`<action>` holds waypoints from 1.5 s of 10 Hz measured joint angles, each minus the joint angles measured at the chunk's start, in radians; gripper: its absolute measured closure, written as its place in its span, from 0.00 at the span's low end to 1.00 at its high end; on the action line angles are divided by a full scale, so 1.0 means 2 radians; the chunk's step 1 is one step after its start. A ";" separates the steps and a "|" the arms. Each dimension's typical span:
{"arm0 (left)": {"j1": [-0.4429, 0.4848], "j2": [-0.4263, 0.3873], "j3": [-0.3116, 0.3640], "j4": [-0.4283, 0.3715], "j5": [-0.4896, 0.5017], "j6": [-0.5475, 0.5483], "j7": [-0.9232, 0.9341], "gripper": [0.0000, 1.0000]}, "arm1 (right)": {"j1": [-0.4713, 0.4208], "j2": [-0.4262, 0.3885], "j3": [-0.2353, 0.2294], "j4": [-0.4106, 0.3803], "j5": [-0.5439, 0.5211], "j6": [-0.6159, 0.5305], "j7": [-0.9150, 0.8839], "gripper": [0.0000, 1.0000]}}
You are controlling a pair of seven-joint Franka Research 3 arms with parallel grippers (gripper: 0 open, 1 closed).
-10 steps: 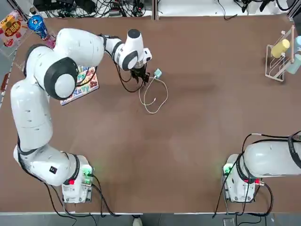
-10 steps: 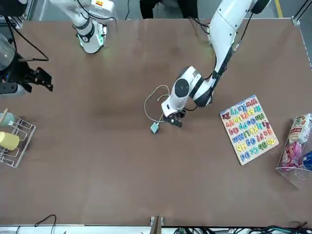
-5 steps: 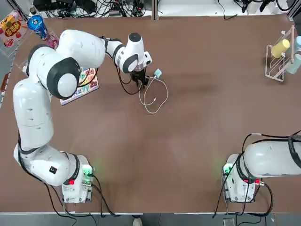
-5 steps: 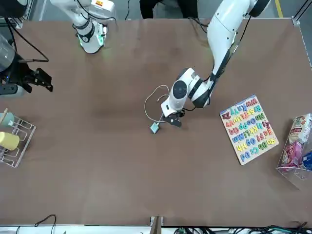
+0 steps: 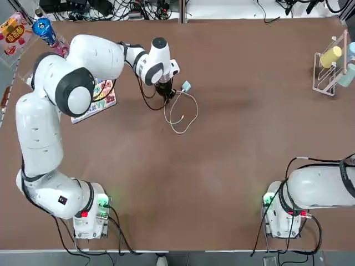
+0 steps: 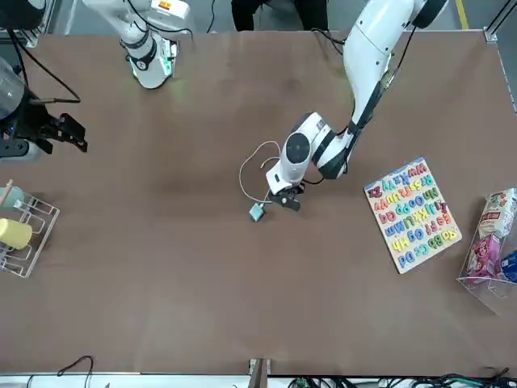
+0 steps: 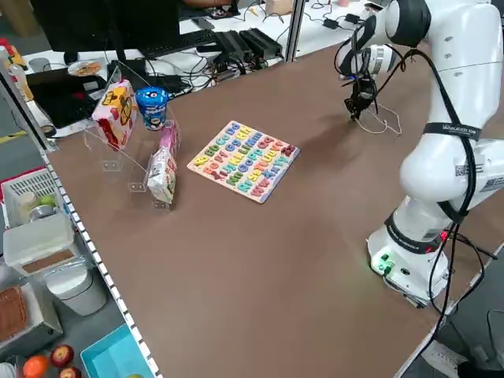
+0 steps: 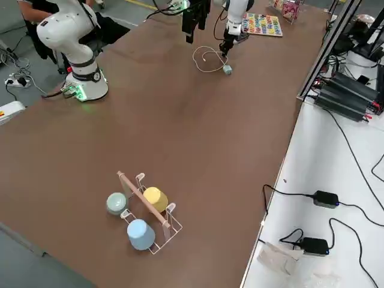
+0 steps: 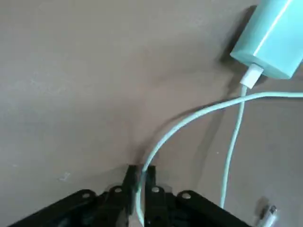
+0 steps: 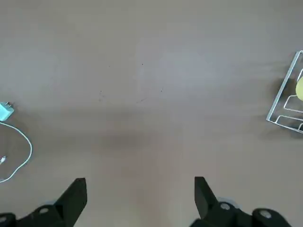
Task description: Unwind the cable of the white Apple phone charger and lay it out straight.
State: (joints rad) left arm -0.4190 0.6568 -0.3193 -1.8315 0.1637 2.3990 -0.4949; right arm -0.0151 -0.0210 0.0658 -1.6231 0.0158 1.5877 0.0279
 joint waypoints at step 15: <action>0.005 -0.165 -0.052 0.068 0.005 -0.377 -0.032 0.96 | 0.125 0.113 0.009 -0.008 0.039 0.123 0.530 0.00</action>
State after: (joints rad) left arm -0.4091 0.3273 -0.4239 -1.6954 0.1744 1.6448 -0.5594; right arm 0.2356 0.2057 0.0829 -1.6385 0.0932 1.8342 1.0885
